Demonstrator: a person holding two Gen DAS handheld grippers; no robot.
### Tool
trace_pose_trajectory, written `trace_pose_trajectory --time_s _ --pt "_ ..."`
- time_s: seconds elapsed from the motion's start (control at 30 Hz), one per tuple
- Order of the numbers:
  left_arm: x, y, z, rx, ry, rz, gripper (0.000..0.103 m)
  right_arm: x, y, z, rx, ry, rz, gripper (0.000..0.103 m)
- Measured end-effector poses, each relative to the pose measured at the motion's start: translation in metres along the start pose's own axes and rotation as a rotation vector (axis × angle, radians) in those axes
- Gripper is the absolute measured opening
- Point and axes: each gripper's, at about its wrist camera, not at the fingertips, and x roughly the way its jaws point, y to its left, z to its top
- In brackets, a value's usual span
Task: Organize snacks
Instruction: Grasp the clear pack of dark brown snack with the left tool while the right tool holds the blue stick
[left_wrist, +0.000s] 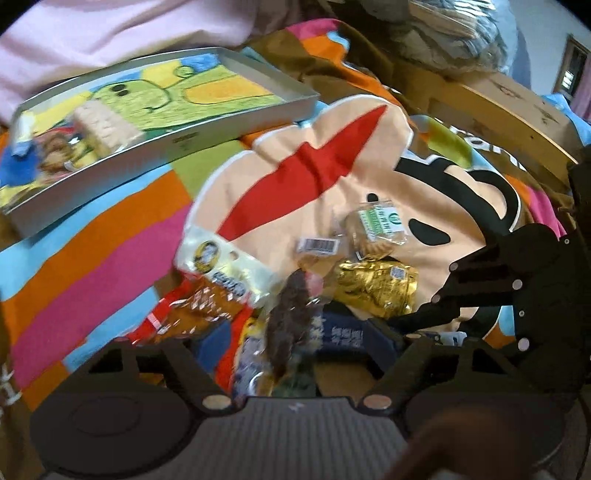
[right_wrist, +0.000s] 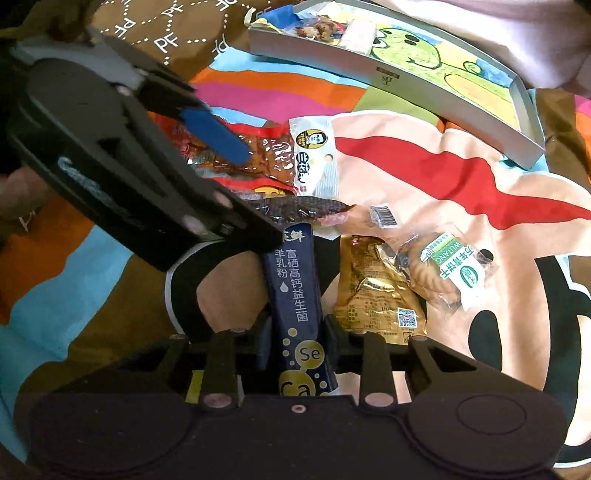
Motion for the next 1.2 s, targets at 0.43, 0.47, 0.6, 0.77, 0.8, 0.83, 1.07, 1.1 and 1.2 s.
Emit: trace_pose_trajectory --time_s 0.43,0.47,0.6,0.77,0.8,0.83,1.07,1.1,1.2 --pt "0.038 0.005 0.020 0.001 0.089 -0.001 0.054 0.001 0.002 0.000 0.003 -0.006 0.000 0.031" --pt "0.038 0.004 0.021 0.002 0.091 0.004 0.053 0.001 0.002 0.000 0.004 -0.008 0.001 0.031" --pt "0.035 0.001 0.020 -0.007 0.100 0.023 0.051 0.001 0.002 -0.001 0.006 -0.017 0.004 0.031" --pt "0.027 0.002 0.016 -0.070 0.127 0.059 0.048 0.001 0.001 -0.001 0.010 -0.024 0.008 0.031" --pt "0.024 0.002 0.014 -0.074 0.127 0.072 0.048 0.002 0.000 -0.001 0.011 -0.026 0.008 0.031" --pt "0.022 0.002 0.011 -0.081 0.126 0.084 0.047 0.002 0.000 -0.001 0.012 -0.027 0.008 0.031" --pt "0.003 0.017 -0.001 -0.253 0.153 0.156 0.046 -0.001 0.005 -0.003 0.001 -0.053 -0.003 0.032" --pt "0.001 0.018 -0.003 -0.264 0.155 0.163 0.046 -0.001 0.005 -0.003 0.002 -0.058 -0.003 0.032" --pt "-0.001 0.017 -0.007 -0.276 0.156 0.188 0.046 -0.002 0.007 -0.003 0.010 -0.077 -0.013 0.032"
